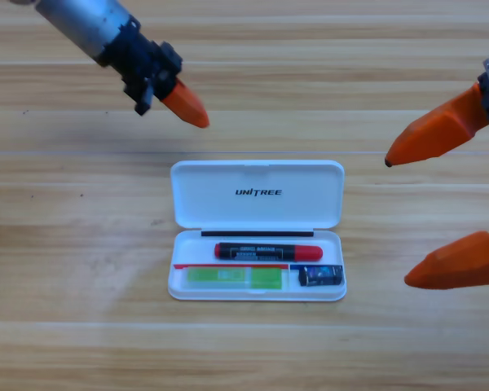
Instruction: Clean up eraser and pencils
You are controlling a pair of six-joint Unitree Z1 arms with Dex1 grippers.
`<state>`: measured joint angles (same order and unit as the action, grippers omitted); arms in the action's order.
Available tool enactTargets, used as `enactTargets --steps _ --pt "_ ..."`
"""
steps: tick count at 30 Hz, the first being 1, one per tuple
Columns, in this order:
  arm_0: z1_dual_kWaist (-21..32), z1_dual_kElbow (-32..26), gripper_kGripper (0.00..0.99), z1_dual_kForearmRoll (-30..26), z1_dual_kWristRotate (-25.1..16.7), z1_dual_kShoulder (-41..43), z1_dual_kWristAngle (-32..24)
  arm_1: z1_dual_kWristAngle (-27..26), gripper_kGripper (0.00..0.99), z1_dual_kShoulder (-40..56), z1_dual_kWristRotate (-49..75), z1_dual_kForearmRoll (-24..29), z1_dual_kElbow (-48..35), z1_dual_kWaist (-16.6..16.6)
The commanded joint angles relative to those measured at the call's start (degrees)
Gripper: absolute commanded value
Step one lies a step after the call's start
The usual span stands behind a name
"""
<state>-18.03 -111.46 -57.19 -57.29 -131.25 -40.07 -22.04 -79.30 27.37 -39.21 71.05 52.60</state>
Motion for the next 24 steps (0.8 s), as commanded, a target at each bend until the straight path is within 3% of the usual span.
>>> enactTargets --steps 1,9,24 --pt "-2.10 -0.25 0.000 -0.38 0.95 -5.24 -4.14 -0.82 0.986 -0.94 -0.48 0.98 -2.23 1.01" --pt "-2.71 0.01 0.000 -2.23 0.42 -7.97 -7.83 -1.26 0.986 -0.94 -1.00 1.07 -2.49 1.01" --pt "-5.53 4.32 0.000 -2.32 -0.90 -8.41 -8.18 -1.26 0.986 -1.21 -1.00 1.33 -2.49 1.01"
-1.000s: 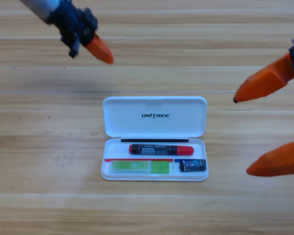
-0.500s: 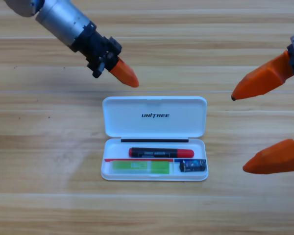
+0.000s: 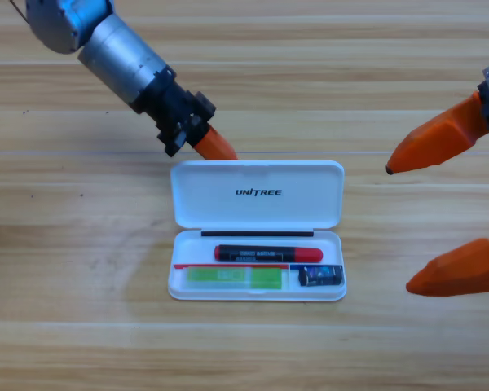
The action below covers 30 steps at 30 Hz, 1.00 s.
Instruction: Clean up eraser and pencils
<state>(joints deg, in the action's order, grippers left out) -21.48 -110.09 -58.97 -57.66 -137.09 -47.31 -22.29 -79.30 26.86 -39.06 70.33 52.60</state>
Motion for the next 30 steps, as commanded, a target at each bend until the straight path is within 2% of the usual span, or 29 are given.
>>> enactTargets --steps 1,7,19,30 --pt "-2.25 3.48 0.000 -0.53 -0.52 -2.13 -0.94 -1.08 0.986 -1.12 -0.50 1.18 -1.78 1.01" --pt "-3.30 6.29 0.000 -0.71 -0.35 0.33 -0.94 -1.26 0.986 -1.21 -0.58 1.18 -1.78 1.01" --pt "-5.41 8.22 0.000 -0.71 0.53 2.35 -0.85 -1.26 0.986 -1.21 -0.85 1.26 -1.69 1.01" --pt "-7.43 12.53 0.000 0.09 -0.26 4.64 -0.50 -1.35 0.986 -1.29 -0.94 1.62 -1.69 1.01"
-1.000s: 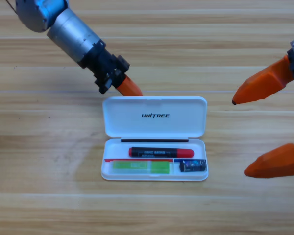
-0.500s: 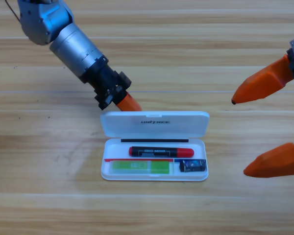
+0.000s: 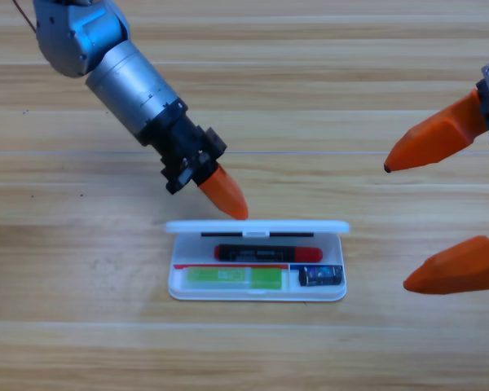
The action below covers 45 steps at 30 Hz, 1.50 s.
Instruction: Clean up eraser and pencils
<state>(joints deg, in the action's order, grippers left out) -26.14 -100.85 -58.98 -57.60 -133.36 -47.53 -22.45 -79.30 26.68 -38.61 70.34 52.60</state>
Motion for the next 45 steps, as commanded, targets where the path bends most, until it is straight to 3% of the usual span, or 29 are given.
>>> enactTargets --steps 1,31,36,39,40,42,43,45 --pt "-2.95 3.82 0.000 0.35 -0.32 1.00 -0.19 -1.20 0.986 -1.29 -0.75 1.17 -1.69 1.01" --pt "-4.00 19.73 0.000 17.49 2.67 2.32 4.38 -1.63 0.986 -1.65 -1.01 1.25 -1.69 1.01" --pt "-4.00 18.94 0.000 16.88 4.87 5.83 5.26 -1.63 0.986 -1.91 -1.01 1.34 -1.69 1.01" --pt "-4.62 11.82 0.000 7.47 4.87 10.32 7.81 -1.72 0.986 -2.00 -1.01 1.34 -1.61 1.01" --pt "-5.32 8.74 0.216 3.69 4.96 12.07 8.25 -1.72 0.986 -2.00 -1.01 1.34 -1.61 1.01" --pt "-7.52 3.82 0.861 -2.72 6.19 16.29 9.83 -1.72 0.986 -2.00 -1.01 1.34 -1.61 1.01" --pt "-8.84 2.94 0.980 -4.31 7.59 18.67 10.09 -1.72 0.986 -2.00 -1.01 1.34 -1.61 1.01" --pt "-11.39 4.61 0.990 -4.66 10.40 24.03 9.92 -1.72 0.986 -2.00 -1.01 1.34 -1.61 1.01"
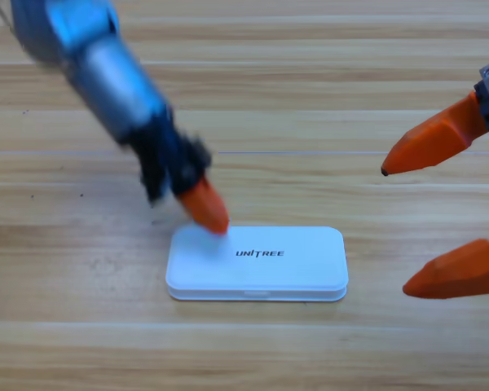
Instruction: Clean up eraser and pencils
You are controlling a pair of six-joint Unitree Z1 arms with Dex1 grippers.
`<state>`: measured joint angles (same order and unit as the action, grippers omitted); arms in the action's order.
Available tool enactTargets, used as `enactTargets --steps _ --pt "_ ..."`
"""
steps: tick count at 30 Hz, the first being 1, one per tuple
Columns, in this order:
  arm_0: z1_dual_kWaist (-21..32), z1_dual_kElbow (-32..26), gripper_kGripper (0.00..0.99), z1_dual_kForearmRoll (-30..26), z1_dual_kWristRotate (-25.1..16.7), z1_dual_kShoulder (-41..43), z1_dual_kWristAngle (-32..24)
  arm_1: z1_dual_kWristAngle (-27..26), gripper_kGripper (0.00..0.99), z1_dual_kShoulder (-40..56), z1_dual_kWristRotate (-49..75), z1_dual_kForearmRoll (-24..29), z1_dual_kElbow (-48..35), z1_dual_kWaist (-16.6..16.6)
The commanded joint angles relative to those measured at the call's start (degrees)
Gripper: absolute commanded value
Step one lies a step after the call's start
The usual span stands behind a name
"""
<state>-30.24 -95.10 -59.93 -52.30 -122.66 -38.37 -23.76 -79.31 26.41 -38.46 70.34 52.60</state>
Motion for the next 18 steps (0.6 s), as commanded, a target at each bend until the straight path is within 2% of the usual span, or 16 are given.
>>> enactTargets --steps 1,5,11,15,18 --pt "-8.61 0.00 0.990 -3.62 6.42 15.52 0.49 -0.41 0.986 -1.99 -0.74 1.20 -1.61 1.01" --pt "-13.70 4.66 0.990 -3.62 10.02 21.85 0.66 -0.41 0.986 -1.99 -0.74 1.20 -1.61 1.01" --pt "-14.58 13.27 0.990 0.78 9.49 27.21 0.49 -0.41 0.986 -1.99 -0.74 1.20 -1.61 1.01" --pt "-14.58 13.62 0.990 1.39 10.11 28.88 -0.04 -0.41 0.986 -1.99 -0.74 1.20 -1.69 1.01" --pt "-14.49 13.80 0.990 4.55 13.71 30.99 3.04 -0.50 0.986 -1.99 -0.74 1.20 -1.87 1.01"
